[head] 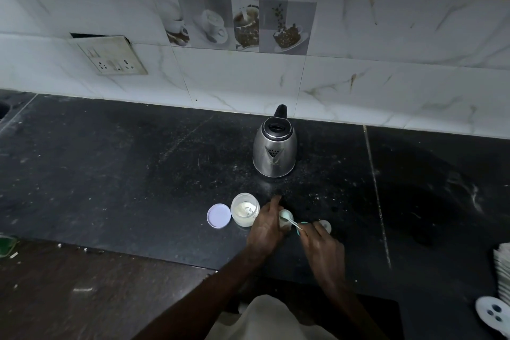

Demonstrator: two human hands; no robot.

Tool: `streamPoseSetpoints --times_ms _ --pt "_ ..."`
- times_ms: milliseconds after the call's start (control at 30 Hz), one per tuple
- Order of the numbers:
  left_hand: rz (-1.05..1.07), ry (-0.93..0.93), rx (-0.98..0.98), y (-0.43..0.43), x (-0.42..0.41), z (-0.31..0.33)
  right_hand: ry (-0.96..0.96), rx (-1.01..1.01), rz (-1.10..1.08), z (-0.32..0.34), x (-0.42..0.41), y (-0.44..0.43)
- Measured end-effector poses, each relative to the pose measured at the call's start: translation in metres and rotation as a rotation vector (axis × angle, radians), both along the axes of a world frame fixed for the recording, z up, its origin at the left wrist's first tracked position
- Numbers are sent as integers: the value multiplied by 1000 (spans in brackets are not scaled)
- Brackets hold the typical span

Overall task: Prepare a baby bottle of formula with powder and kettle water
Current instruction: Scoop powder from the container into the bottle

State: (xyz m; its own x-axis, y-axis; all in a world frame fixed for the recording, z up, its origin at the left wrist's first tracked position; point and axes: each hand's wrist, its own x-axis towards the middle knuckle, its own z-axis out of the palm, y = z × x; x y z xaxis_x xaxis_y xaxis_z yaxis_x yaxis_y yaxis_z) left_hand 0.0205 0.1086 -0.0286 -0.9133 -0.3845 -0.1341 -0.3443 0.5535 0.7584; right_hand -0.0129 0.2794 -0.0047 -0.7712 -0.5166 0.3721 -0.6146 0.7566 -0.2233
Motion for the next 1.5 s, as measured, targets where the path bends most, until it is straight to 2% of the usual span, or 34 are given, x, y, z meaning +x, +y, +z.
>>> streamPoseSetpoints --times_ms 267,400,467,600,700,800,867,933,1133,1233,1300,1367,1500 --pt "7 -26 4 0 0 -2 -57 64 19 -1 -2 3" --pt "16 -30 5 1 -1 -3 -90 17 9 3 -1 2" --pt "25 -34 -5 2 -1 -2 -247 -134 -65 6 -1 -1" --pt "73 -44 22 3 -2 -1 -788 -591 -315 25 -10 -13" --pt "112 -60 56 5 -3 2 -1114 -915 -544 40 -25 -25" --pt "136 -73 61 7 -2 1 -1345 -1085 -634 47 -40 -35" --pt "148 -76 65 7 -2 2 -1404 -1037 -576 56 -47 -45" --pt "159 -75 62 7 -2 2 -1385 -927 -465 65 -52 -60" --pt "151 -64 77 8 -2 11 -926 -320 -110 77 -63 -115" --pt "135 -87 45 7 0 9 -772 -70 -6 71 -64 -140" --pt "147 -79 44 2 -1 -26 -717 67 49 71 -63 -154" --pt "155 -36 62 0 0 -39 -708 153 80 70 -63 -165" --pt "101 -27 144 4 9 11 -702 193 88 71 -61 -173"
